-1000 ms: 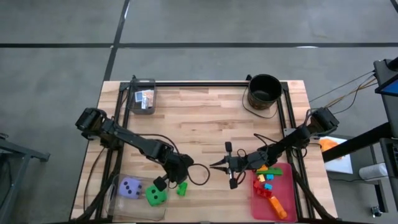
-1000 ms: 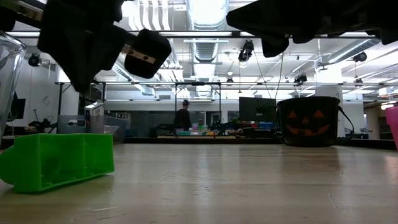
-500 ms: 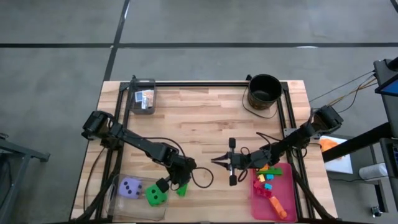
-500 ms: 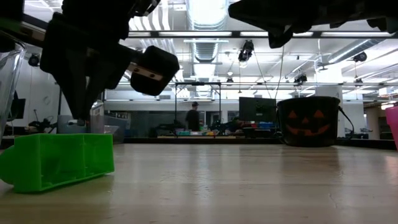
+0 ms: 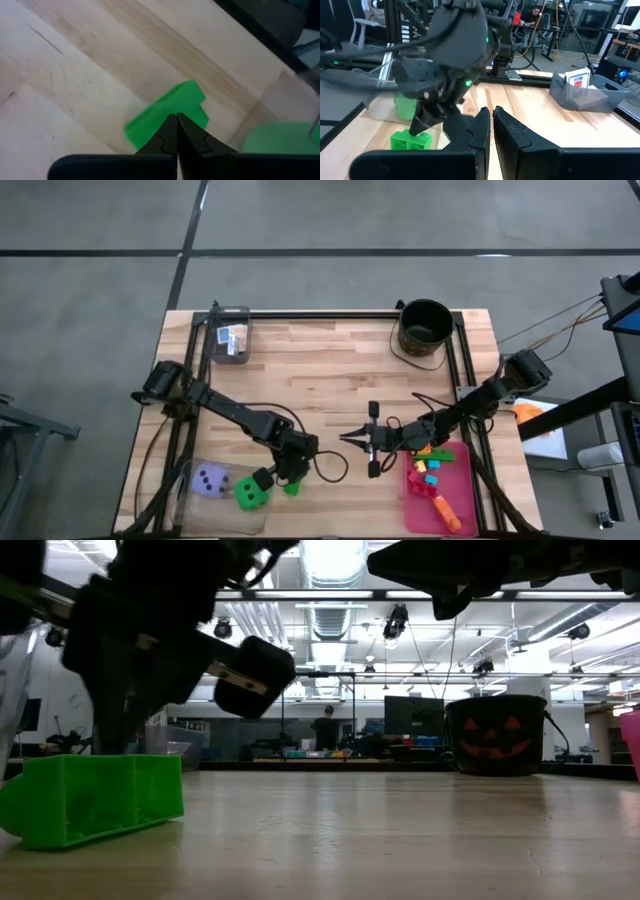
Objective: Pick & Place Toys
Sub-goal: Put the green game piece into the pink bin
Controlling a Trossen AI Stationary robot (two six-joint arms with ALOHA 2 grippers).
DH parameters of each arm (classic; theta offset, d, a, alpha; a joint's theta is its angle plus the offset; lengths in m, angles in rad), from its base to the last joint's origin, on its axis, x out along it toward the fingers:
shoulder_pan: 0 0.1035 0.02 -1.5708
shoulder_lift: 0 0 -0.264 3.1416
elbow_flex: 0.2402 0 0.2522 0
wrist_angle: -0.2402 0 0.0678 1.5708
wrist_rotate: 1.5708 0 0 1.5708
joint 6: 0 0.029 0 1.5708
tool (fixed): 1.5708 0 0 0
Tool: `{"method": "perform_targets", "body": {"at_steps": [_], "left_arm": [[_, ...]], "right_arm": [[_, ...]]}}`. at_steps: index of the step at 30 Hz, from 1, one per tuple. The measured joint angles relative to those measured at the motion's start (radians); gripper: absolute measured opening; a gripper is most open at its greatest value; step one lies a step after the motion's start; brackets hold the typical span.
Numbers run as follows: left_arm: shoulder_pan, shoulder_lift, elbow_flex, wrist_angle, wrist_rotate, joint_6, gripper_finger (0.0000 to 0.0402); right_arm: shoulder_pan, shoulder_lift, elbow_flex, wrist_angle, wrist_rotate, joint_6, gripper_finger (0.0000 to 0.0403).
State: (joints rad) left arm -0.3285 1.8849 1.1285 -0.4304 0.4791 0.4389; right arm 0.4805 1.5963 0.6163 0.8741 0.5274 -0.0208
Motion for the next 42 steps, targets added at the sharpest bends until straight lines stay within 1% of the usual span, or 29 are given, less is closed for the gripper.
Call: {"method": "perform_targets", "body": {"at_steps": [2, 4, 8, 10, 15, 22, 31, 35, 37, 42], "left_arm": [[0.010, 0.015, 0.014, 0.003, 0.005, 0.001, 0.0000], [0.021, 0.022, 0.028, 0.009, -0.012, 0.004, 0.0000], [0.045, 0.014, 0.033, 0.030, -0.107, 0.010, 0.0000], [0.062, 0.011, 0.033, 0.035, -0.138, 0.007, 0.0000], [0.091, 0.008, 0.033, 0.043, -0.151, -0.001, 0.0000], [0.090, -0.015, 0.032, 0.082, -0.235, -0.017, 0.0000], [0.088, -0.076, 0.031, 0.090, -0.251, -0.046, 0.0000], [0.084, -0.125, 0.030, 0.081, -0.247, -0.046, 0.0000], [0.084, -0.149, 0.029, 0.110, -0.245, -0.045, 0.0000], [0.077, -0.158, 0.029, 0.267, -0.244, -0.037, 0.0000]], "right_arm": [[0.000, 0.000, 0.000, 0.000, 0.002, 0.001, 0.0023], [0.003, 0.000, 0.000, 0.000, 0.015, 0.003, 0.0023], [0.009, 0.000, 0.000, 0.000, 0.044, 0.003, 0.0023], [0.014, 0.000, 0.000, 0.000, 0.061, 0.003, 0.0023], [0.027, 0.000, 0.000, 0.000, 0.097, -0.003, 0.0023], [0.031, 0.000, 0.000, 0.000, 0.112, -0.006, 0.0023], [0.035, 0.000, 0.002, 0.000, 0.109, -0.009, 0.0023], [0.038, 0.000, 0.002, 0.000, 0.104, -0.010, 0.0023], [0.039, 0.000, 0.002, 0.000, 0.104, -0.011, 0.0023], [0.042, 0.000, 0.002, 0.000, 0.106, -0.019, 0.0023]]}}
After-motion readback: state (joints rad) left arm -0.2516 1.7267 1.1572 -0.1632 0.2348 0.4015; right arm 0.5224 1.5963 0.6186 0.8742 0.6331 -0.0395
